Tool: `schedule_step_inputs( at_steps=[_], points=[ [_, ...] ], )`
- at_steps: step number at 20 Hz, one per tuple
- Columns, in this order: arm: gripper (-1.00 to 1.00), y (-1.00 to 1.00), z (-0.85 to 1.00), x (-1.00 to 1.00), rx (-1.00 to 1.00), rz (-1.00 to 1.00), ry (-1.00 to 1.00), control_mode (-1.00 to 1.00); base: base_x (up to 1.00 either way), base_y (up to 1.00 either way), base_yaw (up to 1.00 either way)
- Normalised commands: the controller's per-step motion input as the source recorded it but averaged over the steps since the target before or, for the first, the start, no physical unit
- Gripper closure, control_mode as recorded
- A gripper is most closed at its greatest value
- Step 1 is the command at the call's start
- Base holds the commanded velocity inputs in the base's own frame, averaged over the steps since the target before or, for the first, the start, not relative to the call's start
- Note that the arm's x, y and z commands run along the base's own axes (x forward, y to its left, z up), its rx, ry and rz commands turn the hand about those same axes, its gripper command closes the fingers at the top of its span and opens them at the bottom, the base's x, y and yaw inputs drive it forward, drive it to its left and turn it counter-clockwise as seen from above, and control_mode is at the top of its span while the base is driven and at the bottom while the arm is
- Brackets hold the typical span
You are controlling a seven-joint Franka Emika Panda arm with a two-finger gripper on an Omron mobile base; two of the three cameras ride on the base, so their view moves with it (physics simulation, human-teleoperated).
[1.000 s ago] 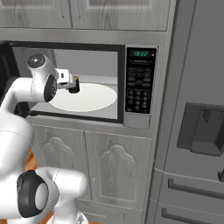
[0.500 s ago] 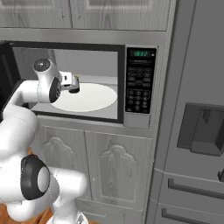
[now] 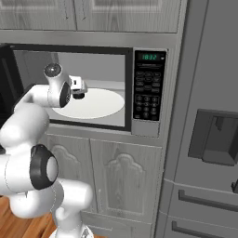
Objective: Pick the cup of tea, navigate to the dining table, and place it on the saucer.
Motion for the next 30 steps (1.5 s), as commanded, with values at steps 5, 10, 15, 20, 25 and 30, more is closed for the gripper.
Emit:
schedule_step_inputs(
  at_steps=[5,10,15,20,25,30],
  points=[
    [-1.0,0.01,-0.02,0.33,0.02,0.0,0.0,-1.0,0.0,0.0,0.0],
    [-1.0,0.0,-0.18,0.37,0.0,0.0,0.01,-1.0,0.0,0.0,0.0],
    [-1.0,0.06,-0.12,0.27,0.0,0.0,0.0,-1.0,0.0,0.0,0.0],
    [-1.0,0.2,-0.04,0.09,0.0,0.0,0.0,-1.0,0.0,0.0,0.0],
    [-1.0,0.19,-0.09,0.06,0.0,0.0,0.0,-1.0,0.0,0.0,0.0],
    [-1.0,0.04,-0.1,0.19,0.0,0.0,0.0,-1.0,0.0,0.0,0.0]
  ],
)
